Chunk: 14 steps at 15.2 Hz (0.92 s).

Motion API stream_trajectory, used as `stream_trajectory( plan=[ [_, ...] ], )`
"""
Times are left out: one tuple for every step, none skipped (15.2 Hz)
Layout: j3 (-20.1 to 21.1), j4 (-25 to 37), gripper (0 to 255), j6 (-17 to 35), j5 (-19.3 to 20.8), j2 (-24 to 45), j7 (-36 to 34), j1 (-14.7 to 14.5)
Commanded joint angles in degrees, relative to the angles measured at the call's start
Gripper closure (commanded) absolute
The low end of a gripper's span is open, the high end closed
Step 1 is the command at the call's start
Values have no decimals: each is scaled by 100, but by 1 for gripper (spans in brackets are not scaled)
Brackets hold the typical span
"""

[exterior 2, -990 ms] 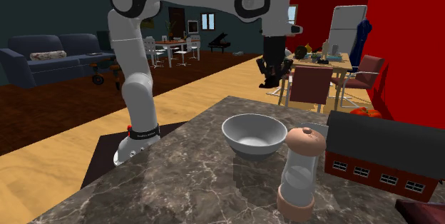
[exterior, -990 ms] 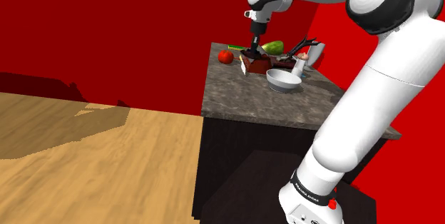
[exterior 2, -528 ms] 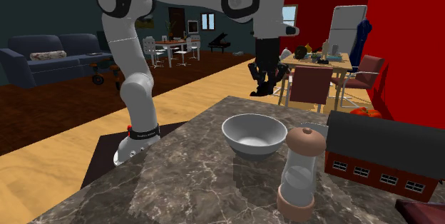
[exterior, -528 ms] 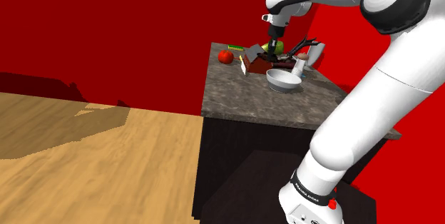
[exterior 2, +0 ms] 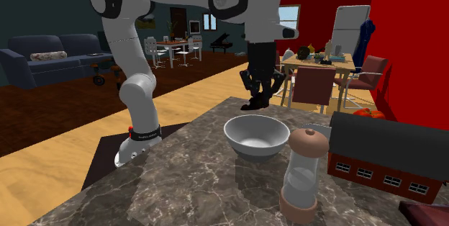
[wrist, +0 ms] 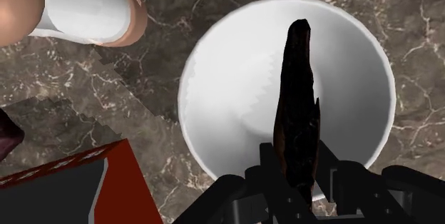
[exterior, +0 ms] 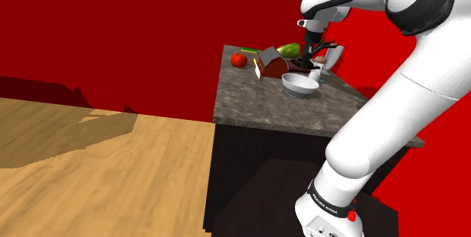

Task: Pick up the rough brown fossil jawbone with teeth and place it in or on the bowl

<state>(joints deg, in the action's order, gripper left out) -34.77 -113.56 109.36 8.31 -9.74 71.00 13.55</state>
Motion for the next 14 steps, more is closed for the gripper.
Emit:
stream_trajectory(
  plan=[
    [-29,-139,255,122,20,-23,39,23],
    [-37,-207,255,199,19,-13,39,25],
    [-44,-274,255,276,17,-1,39,28],
    [-52,-340,255,353,14,12,40,30],
    [-60,-404,255,431,10,27,42,31],
    [-69,-467,255,508,5,43,45,33],
    [-77,-529,255,585,-1,60,48,35],
    [-86,-590,255,663,-7,80,51,37],
    [-95,-650,255,741,-15,100,56,38],
    [-104,-708,255,818,-23,123,61,40],
    [-113,-765,255,896,-33,146,67,41],
    [-117,-790,255,930,-37,157,70,41],
    [-117,-790,255,930,-37,157,70,42],
    [-117,-790,255,930,-37,157,70,41]
  ],
)
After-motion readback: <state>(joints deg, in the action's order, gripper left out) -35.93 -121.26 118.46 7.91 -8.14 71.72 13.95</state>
